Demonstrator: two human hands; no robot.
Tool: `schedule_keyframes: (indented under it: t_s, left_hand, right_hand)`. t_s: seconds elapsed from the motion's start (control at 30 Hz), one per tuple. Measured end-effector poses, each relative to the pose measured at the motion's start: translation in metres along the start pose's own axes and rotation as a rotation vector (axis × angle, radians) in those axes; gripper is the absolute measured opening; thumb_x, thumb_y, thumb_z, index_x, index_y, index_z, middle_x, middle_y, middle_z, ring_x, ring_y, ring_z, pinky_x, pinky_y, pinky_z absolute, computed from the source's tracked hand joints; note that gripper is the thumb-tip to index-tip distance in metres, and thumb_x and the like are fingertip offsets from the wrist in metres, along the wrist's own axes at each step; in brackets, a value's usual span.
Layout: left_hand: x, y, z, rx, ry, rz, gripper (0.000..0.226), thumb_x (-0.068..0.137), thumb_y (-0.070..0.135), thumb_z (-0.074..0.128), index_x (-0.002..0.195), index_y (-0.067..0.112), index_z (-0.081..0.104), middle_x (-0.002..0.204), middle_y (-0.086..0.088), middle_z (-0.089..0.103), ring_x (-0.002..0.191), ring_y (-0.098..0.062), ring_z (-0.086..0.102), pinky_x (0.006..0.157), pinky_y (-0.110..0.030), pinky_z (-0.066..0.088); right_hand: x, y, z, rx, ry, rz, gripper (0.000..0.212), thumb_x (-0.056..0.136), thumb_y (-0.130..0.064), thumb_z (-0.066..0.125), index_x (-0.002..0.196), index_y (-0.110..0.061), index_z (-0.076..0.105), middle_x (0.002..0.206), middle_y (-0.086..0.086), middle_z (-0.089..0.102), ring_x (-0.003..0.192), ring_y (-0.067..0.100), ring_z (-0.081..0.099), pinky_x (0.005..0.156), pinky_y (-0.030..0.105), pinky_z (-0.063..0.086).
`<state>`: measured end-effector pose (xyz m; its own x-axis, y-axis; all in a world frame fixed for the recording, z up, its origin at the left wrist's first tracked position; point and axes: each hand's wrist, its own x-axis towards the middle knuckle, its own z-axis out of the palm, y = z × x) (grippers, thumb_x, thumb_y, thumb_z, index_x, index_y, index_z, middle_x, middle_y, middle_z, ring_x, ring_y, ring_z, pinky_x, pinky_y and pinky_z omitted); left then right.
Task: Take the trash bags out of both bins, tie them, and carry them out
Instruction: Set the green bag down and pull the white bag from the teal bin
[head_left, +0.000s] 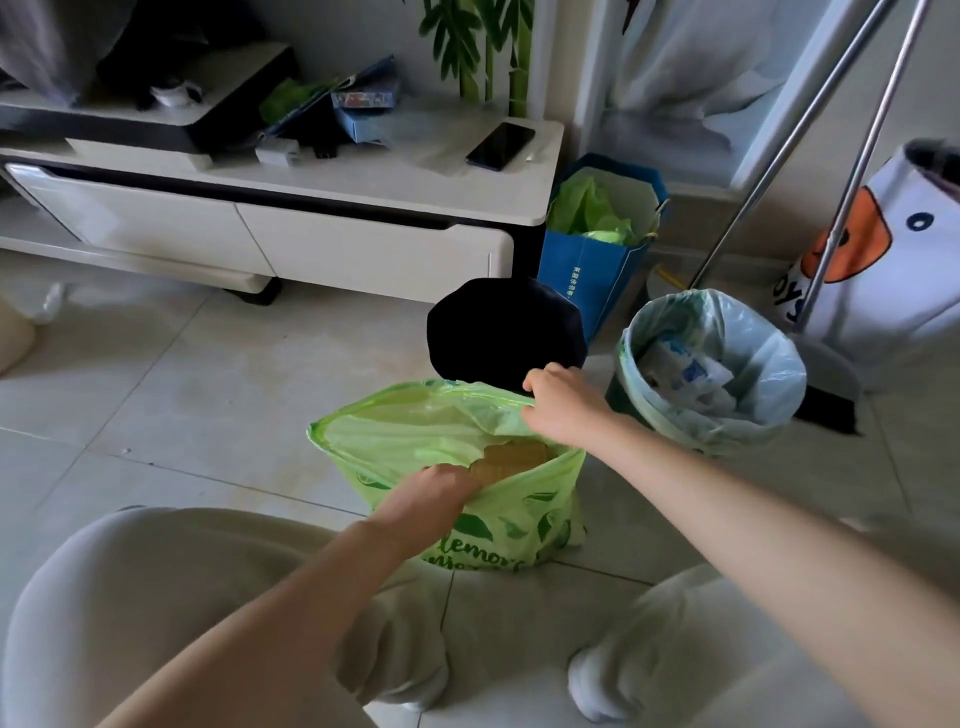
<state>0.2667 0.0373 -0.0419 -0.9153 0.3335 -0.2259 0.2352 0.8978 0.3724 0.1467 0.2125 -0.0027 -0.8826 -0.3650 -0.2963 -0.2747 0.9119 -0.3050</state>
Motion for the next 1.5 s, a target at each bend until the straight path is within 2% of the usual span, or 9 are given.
schedule_keyframes:
  t_s: [0.13,0.33,0.57,0.63,0.8,1.07,1.23,1.4,1.5]
  left_hand:
    - [0.004,0.005,0.006,-0.044,0.084,0.117,0.021,0.082,-0.001,0.047,0.089,0.011,0.063,0.084,-0.005,0.062,0.075,-0.026,0.059,0.066,-0.036,0.052]
    - [0.004,0.008,0.009,-0.086,0.023,0.163,0.013,0.09,0.016,0.045,0.089,0.015,0.058,0.082,-0.005,0.064,0.075,-0.024,0.062,0.068,-0.039,0.054]
    - [0.008,0.001,-0.003,-0.154,0.051,0.1,0.011,0.092,0.014,0.054,0.092,0.007,0.063,0.088,-0.004,0.065,0.076,-0.019,0.059,0.073,-0.035,0.053]
    - [0.011,-0.002,-0.008,-0.169,0.066,0.065,0.01,0.091,0.01,0.054,0.091,0.005,0.063,0.088,-0.005,0.065,0.076,-0.02,0.059,0.073,-0.036,0.053]
    - [0.023,-0.007,-0.024,-0.22,0.173,0.021,0.015,0.088,0.003,0.057,0.097,0.005,0.069,0.088,-0.009,0.068,0.077,-0.022,0.06,0.073,-0.032,0.051]
    - [0.042,-0.013,-0.041,-0.239,0.263,-0.052,0.018,0.084,-0.002,0.057,0.092,0.005,0.071,0.081,-0.005,0.066,0.069,-0.015,0.052,0.065,-0.024,0.043]
    - [0.041,-0.02,-0.034,-0.19,0.146,-0.091,0.021,0.086,-0.001,0.056,0.096,0.009,0.071,0.086,-0.008,0.07,0.068,-0.018,0.055,0.066,-0.031,0.051]
    - [0.036,-0.025,-0.04,-0.123,0.089,-0.127,0.021,0.085,0.013,0.063,0.104,0.021,0.069,0.098,0.0,0.07,0.085,-0.02,0.064,0.077,-0.038,0.055]
    - [0.04,-0.025,-0.05,-0.098,0.064,-0.108,0.023,0.083,0.024,0.069,0.105,0.024,0.068,0.105,0.006,0.068,0.09,-0.013,0.061,0.079,-0.033,0.054]
  right_hand:
    - [0.029,-0.028,0.012,0.009,0.006,-0.037,0.039,0.091,-0.03,0.055,0.123,-0.008,0.051,0.127,0.012,0.053,0.114,0.033,0.048,0.09,0.048,0.048]
    - [0.055,-0.033,0.027,0.071,-0.004,-0.005,0.052,0.092,-0.035,0.054,0.133,-0.006,0.039,0.132,0.016,0.05,0.117,0.037,0.051,0.092,0.049,0.048]
    - [0.053,-0.012,0.029,0.087,0.04,-0.018,0.018,0.094,-0.018,0.052,0.102,-0.005,0.063,0.098,0.013,0.067,0.079,0.029,0.063,0.07,0.043,0.056]
    - [0.053,-0.007,0.023,0.109,0.083,-0.01,0.019,0.094,-0.014,0.05,0.092,-0.004,0.065,0.089,0.014,0.067,0.072,0.029,0.062,0.065,0.041,0.053]
    - [0.066,-0.001,-0.001,0.239,0.237,0.022,0.02,0.095,-0.011,0.048,0.097,-0.006,0.067,0.086,0.011,0.066,0.06,0.019,0.053,0.051,0.026,0.035]
    - [0.087,0.003,-0.028,0.276,0.358,0.039,0.024,0.096,-0.011,0.047,0.104,-0.002,0.067,0.093,0.014,0.067,0.081,0.029,0.061,0.065,0.03,0.038]
    - [0.085,0.013,-0.017,0.31,0.264,0.071,0.017,0.094,-0.012,0.051,0.09,-0.003,0.065,0.08,0.015,0.065,0.064,0.025,0.054,0.058,0.032,0.038]
    - [0.069,0.019,-0.021,0.403,0.175,0.049,0.027,0.09,-0.021,0.06,0.114,-0.01,0.064,0.103,0.008,0.069,0.086,0.022,0.065,0.07,0.029,0.051]
    - [0.051,0.026,-0.035,0.479,0.16,0.037,0.031,0.088,-0.023,0.064,0.116,-0.01,0.063,0.107,0.005,0.069,0.095,0.019,0.065,0.077,0.023,0.048]
